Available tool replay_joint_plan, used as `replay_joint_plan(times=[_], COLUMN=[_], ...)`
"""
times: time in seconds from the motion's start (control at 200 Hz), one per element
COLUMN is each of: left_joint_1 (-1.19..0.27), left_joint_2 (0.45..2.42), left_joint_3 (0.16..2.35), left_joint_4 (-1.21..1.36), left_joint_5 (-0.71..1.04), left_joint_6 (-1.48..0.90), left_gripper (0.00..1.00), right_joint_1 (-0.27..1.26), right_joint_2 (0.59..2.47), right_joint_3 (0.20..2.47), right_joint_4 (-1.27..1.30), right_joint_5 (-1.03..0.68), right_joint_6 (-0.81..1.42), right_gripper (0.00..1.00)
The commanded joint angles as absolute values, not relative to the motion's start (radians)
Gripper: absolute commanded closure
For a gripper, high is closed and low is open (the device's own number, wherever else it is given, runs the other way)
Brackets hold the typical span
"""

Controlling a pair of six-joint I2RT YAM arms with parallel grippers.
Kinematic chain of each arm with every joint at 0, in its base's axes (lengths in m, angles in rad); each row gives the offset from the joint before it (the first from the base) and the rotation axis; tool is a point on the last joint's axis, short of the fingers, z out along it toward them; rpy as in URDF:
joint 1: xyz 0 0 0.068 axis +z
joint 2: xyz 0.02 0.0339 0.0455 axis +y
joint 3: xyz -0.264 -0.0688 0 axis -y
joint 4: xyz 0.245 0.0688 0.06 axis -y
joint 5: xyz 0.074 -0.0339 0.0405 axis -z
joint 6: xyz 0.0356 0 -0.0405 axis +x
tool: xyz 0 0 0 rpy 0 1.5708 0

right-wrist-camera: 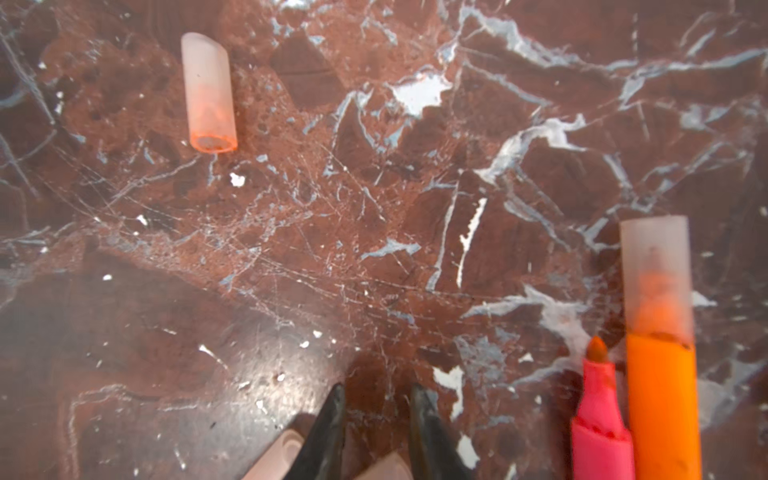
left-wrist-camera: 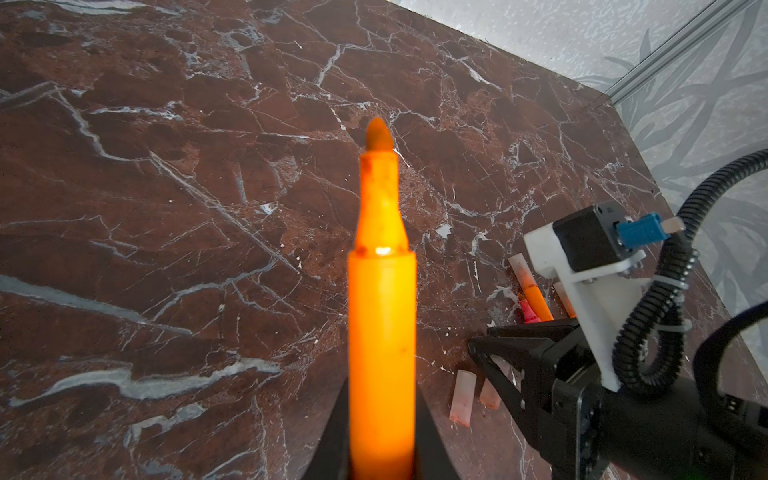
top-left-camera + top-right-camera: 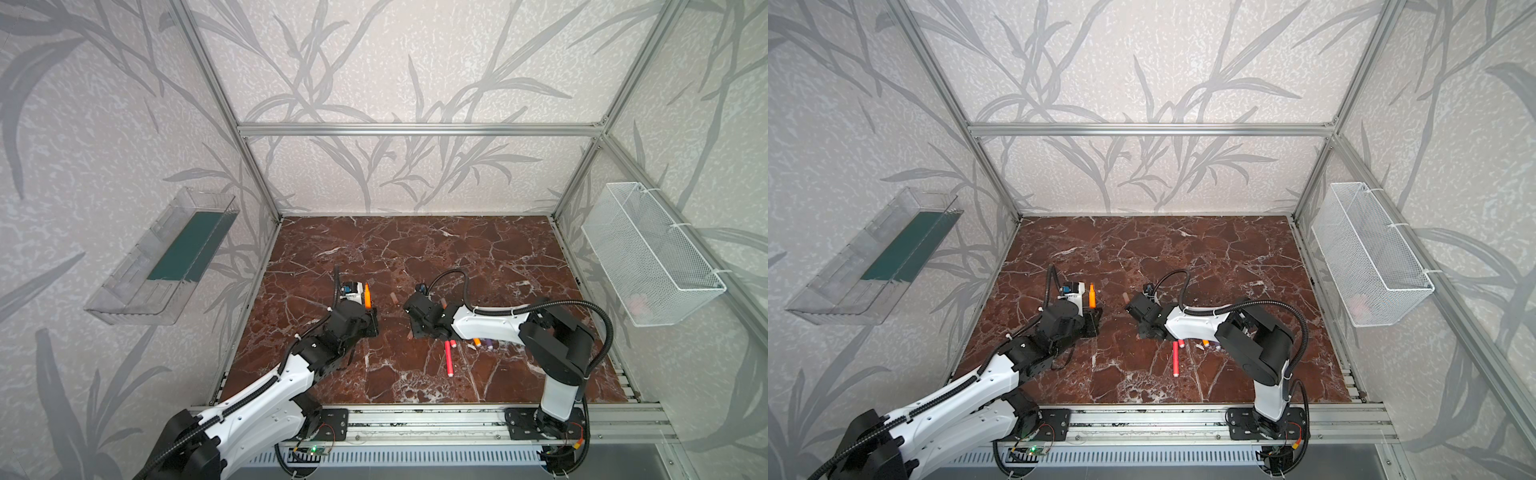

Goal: Insert the pens into the pen caps
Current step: 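Move the right gripper over the loose pale pink caps on the table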

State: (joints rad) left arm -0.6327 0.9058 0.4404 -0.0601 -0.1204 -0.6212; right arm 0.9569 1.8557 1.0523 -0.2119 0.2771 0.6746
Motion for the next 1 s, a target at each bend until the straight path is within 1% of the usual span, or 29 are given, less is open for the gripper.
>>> replay_joint_plan(times=[0.0, 0.115, 0.18, 0.24, 0.36, 0.455, 0.585, 0.845, 0.995], left_joint_1=[-0.626, -0.626, -0.626, -0.627, -0.626, -0.625, -0.625, -0.625, -0.625], left_joint_2=[0.896, 0.896, 0.896, 0.894, 0.890, 0.891, 0.900, 0.837, 0.805], left_joint_3=[0.429, 0.430, 0.430, 0.430, 0.435, 0.437, 0.459, 0.440, 0.424], left_joint_4=[-0.075, -0.073, -0.074, -0.075, -0.082, -0.083, -0.110, -0.117, -0.135], left_joint_5=[-0.123, -0.120, -0.118, -0.118, -0.112, -0.112, -0.112, -0.103, -0.130], left_joint_6=[-0.632, -0.633, -0.632, -0.632, -0.629, -0.628, -0.627, -0.643, -0.638], left_gripper=[1.00, 1.00, 1.00, 1.00, 1.00, 1.00, 1.00, 1.00, 1.00], right_joint_1=[0.963, 0.970, 0.979, 0.986, 0.992, 0.991, 0.992, 1.002, 1.017], right_joint_2=[1.861, 1.861, 1.861, 1.861, 1.843, 1.826, 1.818, 1.754, 1.746], right_joint_3=[1.057, 1.051, 1.053, 1.057, 1.069, 1.062, 1.050, 0.995, 0.973], right_joint_4=[-0.253, -0.253, -0.260, -0.273, -0.315, -0.330, -0.340, -0.336, -0.322], right_joint_5=[0.273, 0.271, 0.282, 0.304, 0.348, 0.383, 0.412, 0.423, 0.423], right_joint_6=[0.669, 0.677, 0.676, 0.677, 0.676, 0.677, 0.676, 0.701, 0.736], right_gripper=[0.73, 0.72, 0.64, 0.59, 0.56, 0.51, 0.46, 0.39, 0.39])
